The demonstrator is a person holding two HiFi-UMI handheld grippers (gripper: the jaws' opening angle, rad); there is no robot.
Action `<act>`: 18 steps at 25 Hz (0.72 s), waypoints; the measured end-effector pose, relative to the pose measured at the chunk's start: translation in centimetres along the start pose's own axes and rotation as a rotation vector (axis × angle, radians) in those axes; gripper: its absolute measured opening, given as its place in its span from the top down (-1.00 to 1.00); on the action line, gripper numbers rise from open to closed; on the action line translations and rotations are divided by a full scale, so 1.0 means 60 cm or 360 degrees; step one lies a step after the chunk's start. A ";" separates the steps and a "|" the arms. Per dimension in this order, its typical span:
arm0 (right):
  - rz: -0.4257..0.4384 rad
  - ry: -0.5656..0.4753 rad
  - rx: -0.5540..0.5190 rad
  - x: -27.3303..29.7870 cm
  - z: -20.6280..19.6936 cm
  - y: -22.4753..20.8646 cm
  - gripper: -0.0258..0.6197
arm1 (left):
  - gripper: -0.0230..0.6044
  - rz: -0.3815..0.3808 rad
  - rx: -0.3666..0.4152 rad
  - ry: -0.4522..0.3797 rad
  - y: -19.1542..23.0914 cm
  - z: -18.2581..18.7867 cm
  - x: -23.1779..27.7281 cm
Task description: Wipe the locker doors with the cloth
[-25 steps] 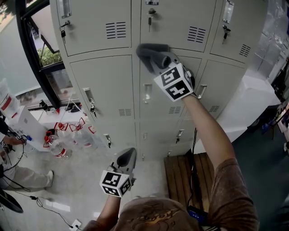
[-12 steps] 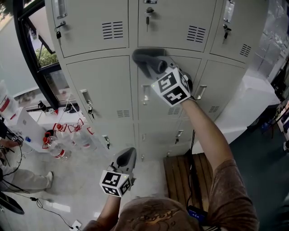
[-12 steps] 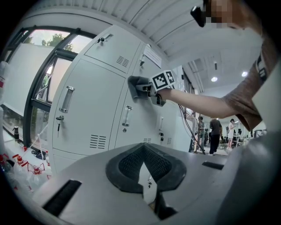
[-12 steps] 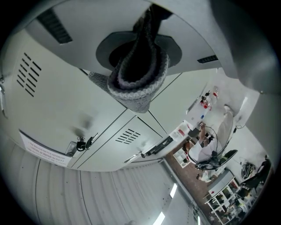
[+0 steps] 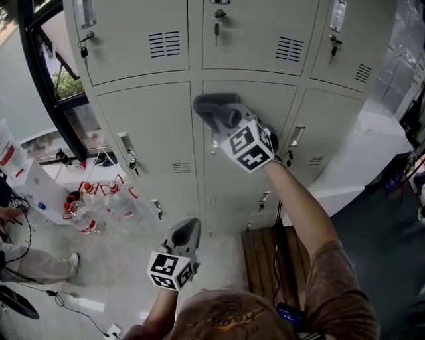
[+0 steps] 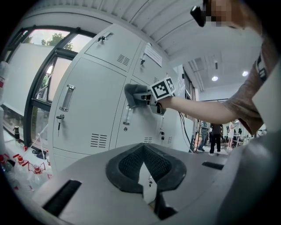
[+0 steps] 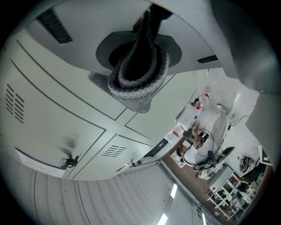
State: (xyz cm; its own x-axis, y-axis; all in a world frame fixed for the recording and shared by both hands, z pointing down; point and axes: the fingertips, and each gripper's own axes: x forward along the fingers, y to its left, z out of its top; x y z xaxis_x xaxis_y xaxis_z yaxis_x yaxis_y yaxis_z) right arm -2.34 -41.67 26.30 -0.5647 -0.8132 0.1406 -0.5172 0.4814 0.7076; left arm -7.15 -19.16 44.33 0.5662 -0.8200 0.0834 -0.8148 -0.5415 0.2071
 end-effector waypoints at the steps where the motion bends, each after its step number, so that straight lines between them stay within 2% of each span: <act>1: 0.0013 0.0010 0.0004 0.002 -0.008 0.008 0.82 | 0.92 0.0001 0.0001 0.0000 0.001 0.000 0.000; 9: 0.0081 0.0063 0.0053 0.010 -0.061 0.058 0.82 | 0.92 0.0005 -0.0006 0.0012 0.002 -0.004 0.003; 18: 0.0015 -0.0008 0.0141 0.005 -0.069 0.064 0.82 | 0.92 0.0022 -0.0006 0.0011 0.009 -0.005 0.007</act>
State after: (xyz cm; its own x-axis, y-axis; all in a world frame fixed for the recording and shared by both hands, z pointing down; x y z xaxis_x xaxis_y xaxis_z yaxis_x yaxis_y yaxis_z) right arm -1.86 -41.43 31.92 -0.5731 -0.8068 0.1434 -0.5665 0.5165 0.6421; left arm -7.31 -19.73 44.74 0.5558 -0.8261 0.0932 -0.8221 -0.5295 0.2093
